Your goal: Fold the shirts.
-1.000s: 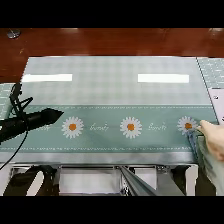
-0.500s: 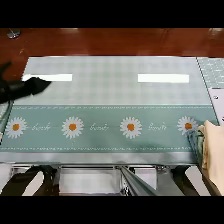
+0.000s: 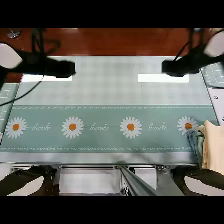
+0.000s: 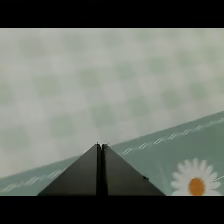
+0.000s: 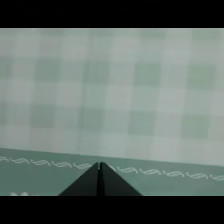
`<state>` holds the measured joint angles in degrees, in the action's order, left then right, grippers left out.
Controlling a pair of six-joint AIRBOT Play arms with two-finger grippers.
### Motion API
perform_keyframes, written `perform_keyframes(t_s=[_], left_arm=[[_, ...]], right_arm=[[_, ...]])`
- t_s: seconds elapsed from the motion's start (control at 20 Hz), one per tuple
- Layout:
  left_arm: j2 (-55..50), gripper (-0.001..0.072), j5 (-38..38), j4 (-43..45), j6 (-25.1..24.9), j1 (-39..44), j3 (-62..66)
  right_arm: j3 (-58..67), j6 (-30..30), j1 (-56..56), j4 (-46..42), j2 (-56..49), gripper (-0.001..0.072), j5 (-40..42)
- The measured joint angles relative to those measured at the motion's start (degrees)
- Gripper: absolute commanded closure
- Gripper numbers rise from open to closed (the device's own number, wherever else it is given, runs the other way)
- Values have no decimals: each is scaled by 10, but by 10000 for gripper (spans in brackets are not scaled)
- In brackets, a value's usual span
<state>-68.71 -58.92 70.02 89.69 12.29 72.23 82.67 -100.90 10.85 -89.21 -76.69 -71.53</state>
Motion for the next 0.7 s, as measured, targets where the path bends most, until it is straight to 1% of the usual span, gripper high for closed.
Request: perform_keyframes(t_s=[0.1,0.2,0.35,0.7], left_arm=[[-8,684,-4,22,27,-15,-42],[-11,684,-6,31,39,-31,-61],[-14,683,-15,43,41,-45,-74],[-17,683,-25,49,39,-53,-80]], right_arm=[[-33,-30,20,-28,-28,688,7],[-50,-48,28,-49,-41,688,12],[-61,-67,35,-60,-47,688,14],[-68,-80,38,-70,-51,688,15]])
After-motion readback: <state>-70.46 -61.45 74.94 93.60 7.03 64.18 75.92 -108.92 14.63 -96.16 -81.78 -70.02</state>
